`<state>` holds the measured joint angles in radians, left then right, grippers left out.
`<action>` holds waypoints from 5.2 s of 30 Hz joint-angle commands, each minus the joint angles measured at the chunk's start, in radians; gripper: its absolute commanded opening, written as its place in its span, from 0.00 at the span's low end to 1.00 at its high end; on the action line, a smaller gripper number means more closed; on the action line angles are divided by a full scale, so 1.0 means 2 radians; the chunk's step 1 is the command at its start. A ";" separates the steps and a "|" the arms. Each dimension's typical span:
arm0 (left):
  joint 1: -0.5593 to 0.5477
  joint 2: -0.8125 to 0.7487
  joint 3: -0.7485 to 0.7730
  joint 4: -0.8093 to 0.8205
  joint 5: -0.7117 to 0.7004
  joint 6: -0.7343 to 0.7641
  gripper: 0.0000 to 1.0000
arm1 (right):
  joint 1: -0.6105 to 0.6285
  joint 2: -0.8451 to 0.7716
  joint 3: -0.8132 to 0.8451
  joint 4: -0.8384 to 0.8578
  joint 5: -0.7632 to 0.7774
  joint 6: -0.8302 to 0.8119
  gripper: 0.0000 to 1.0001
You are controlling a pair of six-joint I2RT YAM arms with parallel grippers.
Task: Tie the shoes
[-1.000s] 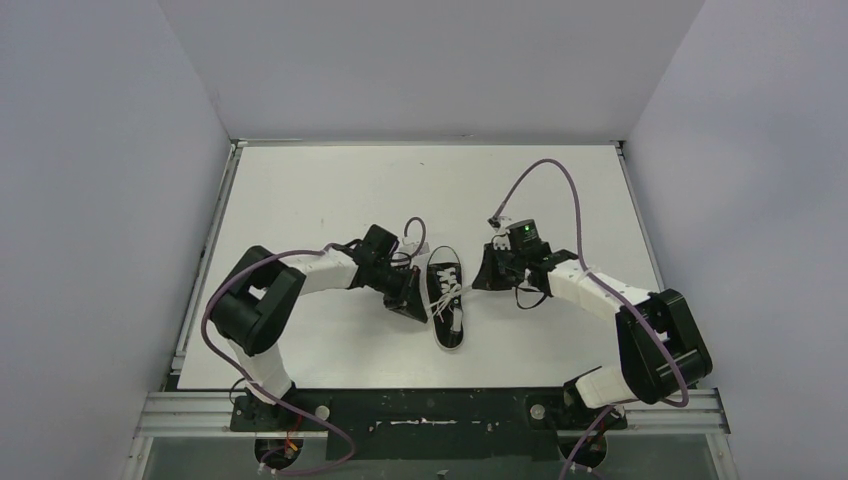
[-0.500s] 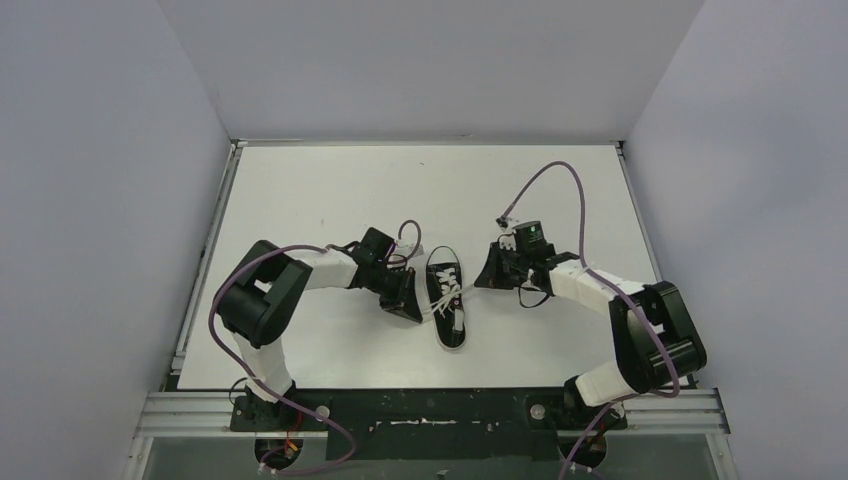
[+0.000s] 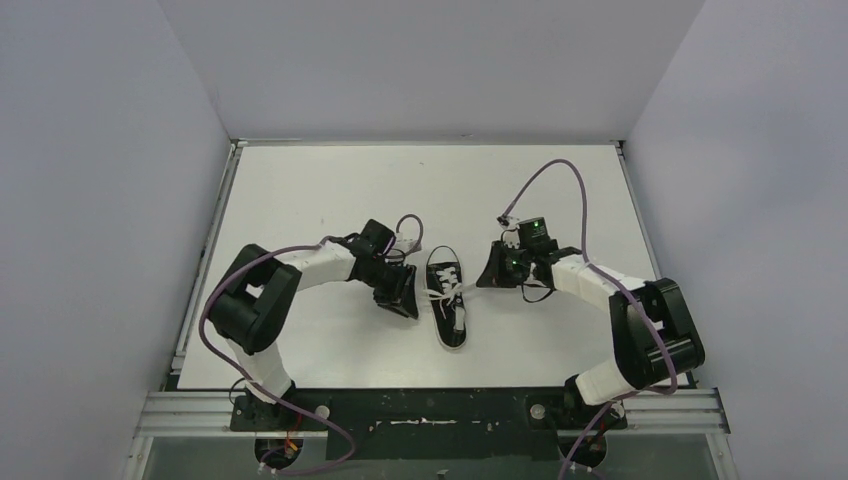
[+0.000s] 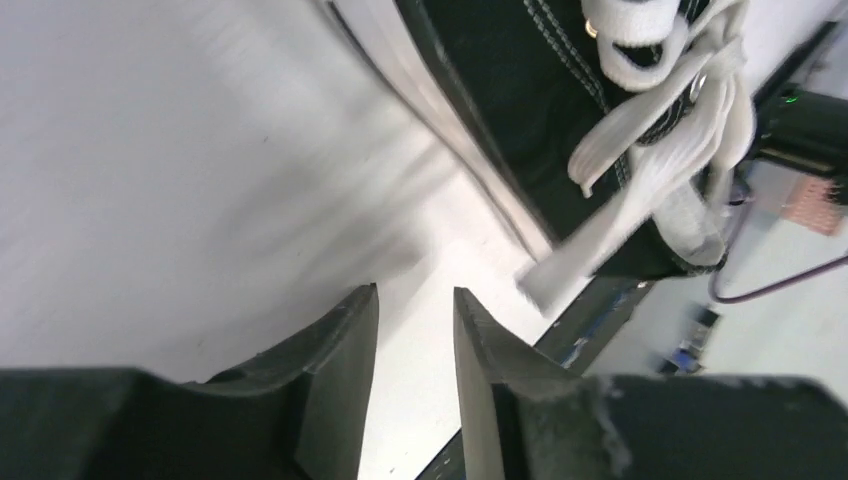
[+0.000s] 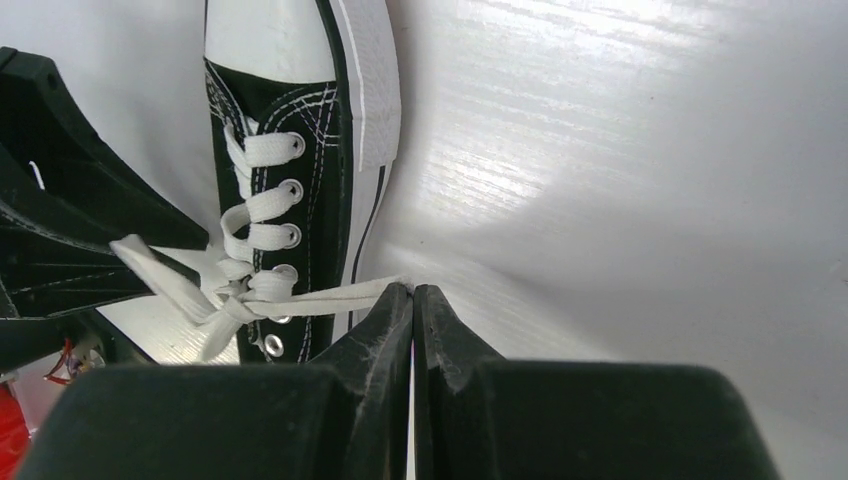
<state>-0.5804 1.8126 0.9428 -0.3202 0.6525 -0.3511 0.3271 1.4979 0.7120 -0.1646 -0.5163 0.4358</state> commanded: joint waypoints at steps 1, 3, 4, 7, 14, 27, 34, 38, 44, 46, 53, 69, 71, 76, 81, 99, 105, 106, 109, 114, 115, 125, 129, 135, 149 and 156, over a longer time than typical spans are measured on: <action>0.005 -0.065 0.032 -0.099 -0.082 0.041 0.36 | -0.010 -0.016 0.042 -0.047 -0.012 -0.021 0.09; 0.005 -0.079 0.044 -0.120 -0.091 0.055 0.40 | -0.010 -0.036 0.049 -0.070 -0.012 -0.025 0.21; 0.005 -0.084 0.051 -0.129 -0.094 0.057 0.42 | -0.010 -0.046 0.052 -0.083 -0.008 -0.027 0.29; 0.002 -0.103 0.058 -0.132 -0.087 0.049 0.44 | -0.011 -0.068 0.060 -0.111 -0.006 -0.031 0.46; -0.041 -0.127 0.059 -0.007 -0.014 -0.049 0.52 | -0.011 -0.077 0.053 -0.108 -0.013 -0.014 0.60; -0.086 -0.020 0.119 -0.003 -0.019 -0.055 0.44 | -0.011 -0.098 0.041 -0.092 -0.001 0.003 0.61; -0.088 -0.026 0.123 -0.039 -0.050 -0.024 0.47 | -0.011 -0.105 0.034 -0.095 0.003 0.001 0.63; -0.087 -0.027 0.127 -0.049 -0.064 -0.018 0.47 | -0.022 -0.107 0.036 -0.093 0.001 0.005 0.64; -0.087 -0.020 0.133 -0.050 -0.056 -0.015 0.47 | -0.037 -0.101 0.044 -0.087 -0.018 0.011 0.65; -0.088 -0.017 0.134 -0.048 -0.047 -0.015 0.43 | -0.037 -0.100 0.045 -0.088 -0.019 0.008 0.65; -0.091 -0.005 0.143 -0.046 -0.036 -0.019 0.28 | -0.036 -0.098 0.041 -0.086 -0.021 0.009 0.65; -0.076 -0.054 0.082 -0.080 -0.032 -0.001 0.00 | -0.035 0.009 0.035 0.057 -0.222 0.020 0.74; -0.070 -0.060 0.066 -0.069 -0.025 -0.008 0.00 | -0.035 0.020 0.037 0.075 -0.249 0.014 0.73; -0.056 -0.076 0.028 -0.040 -0.005 -0.025 0.00 | -0.028 0.045 0.034 0.114 -0.292 0.007 0.64; -0.053 -0.081 0.015 -0.035 0.006 -0.025 0.00 | -0.003 0.014 0.031 0.106 -0.257 -0.052 0.59; -0.043 -0.071 -0.017 0.019 0.043 -0.052 0.00 | 0.063 0.000 0.118 -0.131 -0.219 -0.561 0.61; -0.043 -0.065 -0.025 0.039 0.047 -0.064 0.00 | 0.069 0.021 0.139 -0.160 -0.214 -0.609 0.59; -0.043 -0.065 -0.027 0.042 0.047 -0.066 0.00 | 0.069 0.021 0.140 -0.161 -0.214 -0.613 0.59; -0.042 -0.065 -0.033 0.049 0.048 -0.071 0.00 | 0.070 0.025 0.141 -0.161 -0.217 -0.621 0.59; -0.041 -0.062 -0.035 0.054 0.053 -0.073 0.00 | 0.070 0.036 0.146 -0.168 -0.224 -0.630 0.56; -0.041 -0.061 -0.035 0.055 0.053 -0.073 0.00 | 0.071 0.037 0.145 -0.166 -0.224 -0.629 0.56; -0.042 -0.057 -0.035 0.064 0.056 -0.079 0.00 | 0.080 0.054 0.154 -0.155 -0.216 -0.622 0.54; -0.041 -0.057 -0.036 0.065 0.058 -0.080 0.00 | 0.084 0.061 0.156 -0.154 -0.215 -0.622 0.48; -0.037 -0.056 -0.040 0.065 0.061 -0.077 0.00 | 0.081 0.050 0.145 -0.149 -0.205 -0.615 0.36; -0.018 -0.067 -0.039 0.044 0.054 -0.055 0.27 | 0.080 0.036 0.149 -0.167 -0.182 -0.618 0.11; 0.043 -0.072 -0.042 0.056 0.054 -0.056 0.66 | 0.080 0.035 0.148 -0.174 -0.185 -0.615 0.09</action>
<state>-0.5457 1.6928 0.8467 -0.2401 0.7444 -0.4774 0.4858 1.6119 0.9836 -0.5140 -0.8715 -0.7788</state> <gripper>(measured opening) 0.602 0.090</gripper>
